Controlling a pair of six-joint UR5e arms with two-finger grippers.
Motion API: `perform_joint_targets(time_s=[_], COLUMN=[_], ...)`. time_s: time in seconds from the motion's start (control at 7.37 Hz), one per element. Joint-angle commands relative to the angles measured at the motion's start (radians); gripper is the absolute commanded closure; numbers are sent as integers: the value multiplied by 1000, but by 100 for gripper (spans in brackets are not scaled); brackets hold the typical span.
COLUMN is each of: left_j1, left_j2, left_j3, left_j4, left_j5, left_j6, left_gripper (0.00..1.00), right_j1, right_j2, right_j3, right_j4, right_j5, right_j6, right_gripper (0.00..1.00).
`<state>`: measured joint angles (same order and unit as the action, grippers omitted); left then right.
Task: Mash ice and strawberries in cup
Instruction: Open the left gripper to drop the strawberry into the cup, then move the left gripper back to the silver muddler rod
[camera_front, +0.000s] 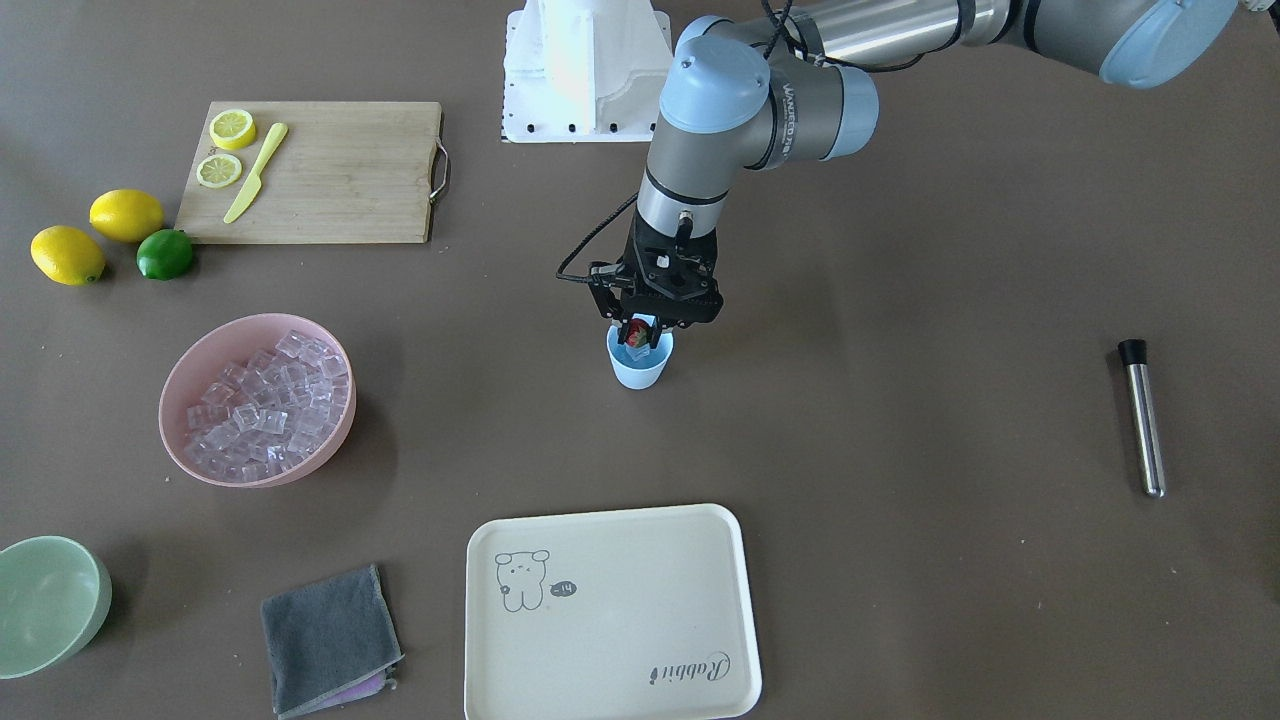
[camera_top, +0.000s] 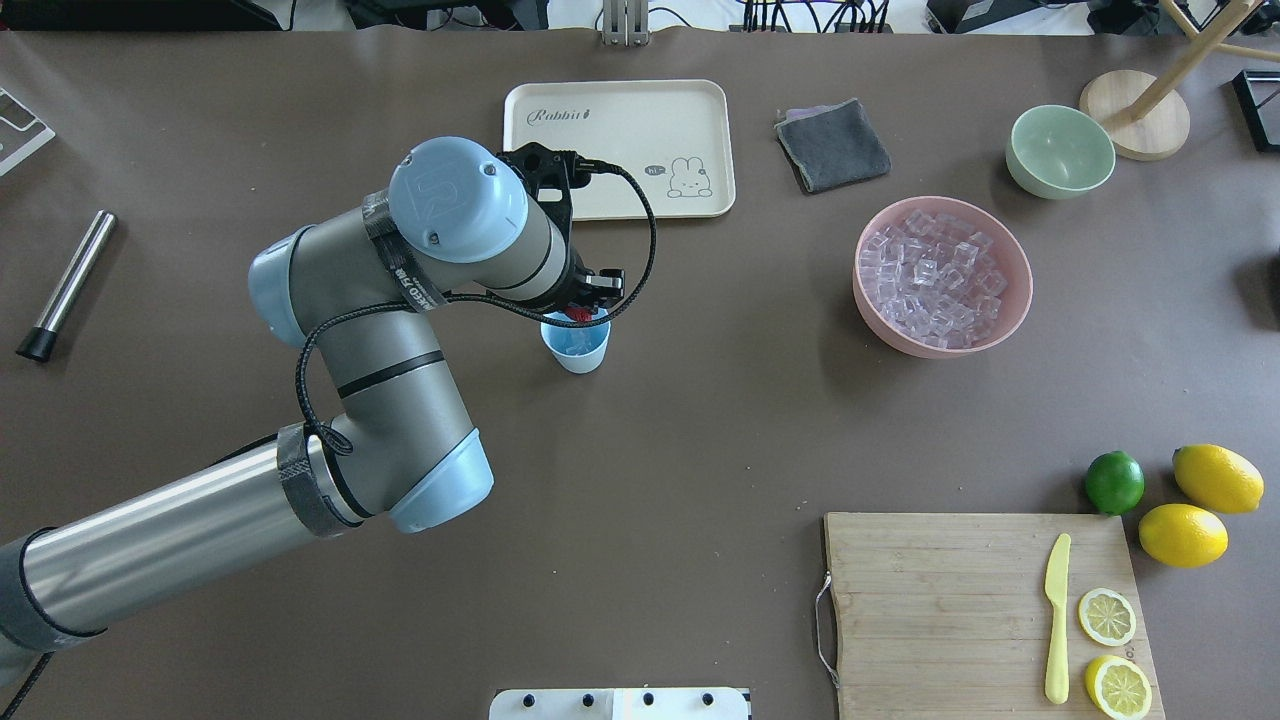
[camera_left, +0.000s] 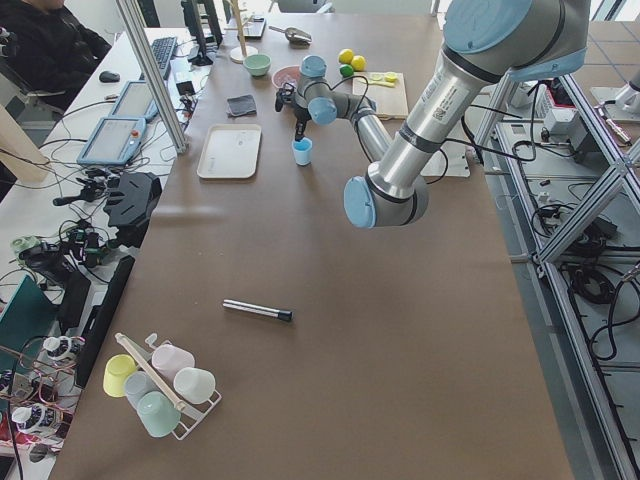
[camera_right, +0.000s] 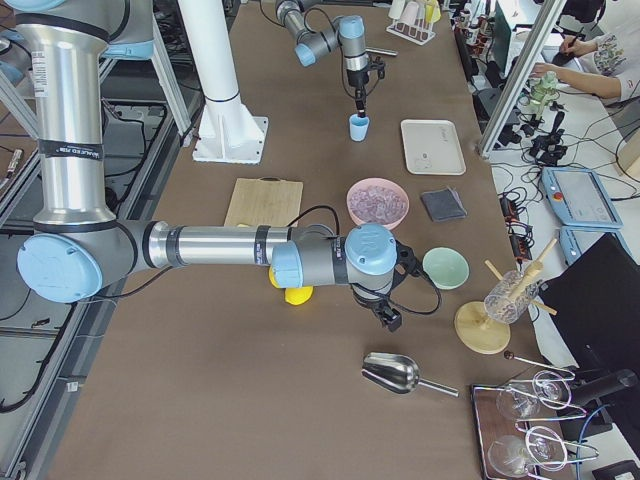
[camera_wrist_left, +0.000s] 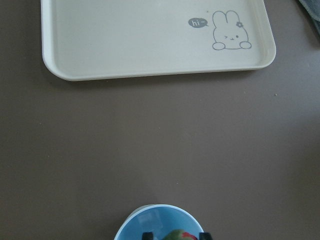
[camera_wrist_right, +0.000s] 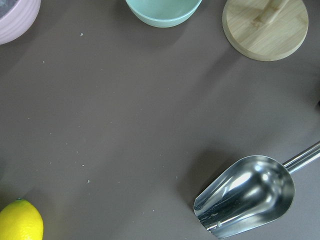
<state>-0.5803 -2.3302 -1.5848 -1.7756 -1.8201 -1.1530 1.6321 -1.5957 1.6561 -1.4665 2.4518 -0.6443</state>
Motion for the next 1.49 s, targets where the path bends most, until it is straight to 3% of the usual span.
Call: perform_joint_targets(time_s=[0.0, 0.14, 0.27, 0.54, 0.68, 0.81, 1.09, 1.36], left_j1=[10, 11, 11, -2, -82, -167, -393, -530], left_j2=[5, 5, 5, 53, 154, 214, 369, 470], left_j3=[2, 2, -6, -68, -89, -83, -60, 43], left_j4=[-2, -5, -4, 1, -8, -8, -22, -47], left_j5=[1, -1, -1, -2, -16, -42, -219, -281], left_j6=[-10, -11, -13, -40, -13, 135, 464, 704], left_gripper=[100, 17, 3, 3, 3, 3, 3, 3], right_j1=[31, 34, 34, 34, 34, 34, 32, 25], right_j2=[-26, -35, -35, -36, -36, -35, -21, -26], right_j3=[53, 53, 51, 42, 42, 42, 50, 77], right_j4=[2, 3, 3, 3, 3, 3, 0, 2], right_j5=[3, 3, -2, -1, 1, 3, 7, 19], right_j6=[6, 5, 5, 0, 0, 0, 8, 8], right_gripper=[1, 1, 1, 1, 1, 1, 1, 1])
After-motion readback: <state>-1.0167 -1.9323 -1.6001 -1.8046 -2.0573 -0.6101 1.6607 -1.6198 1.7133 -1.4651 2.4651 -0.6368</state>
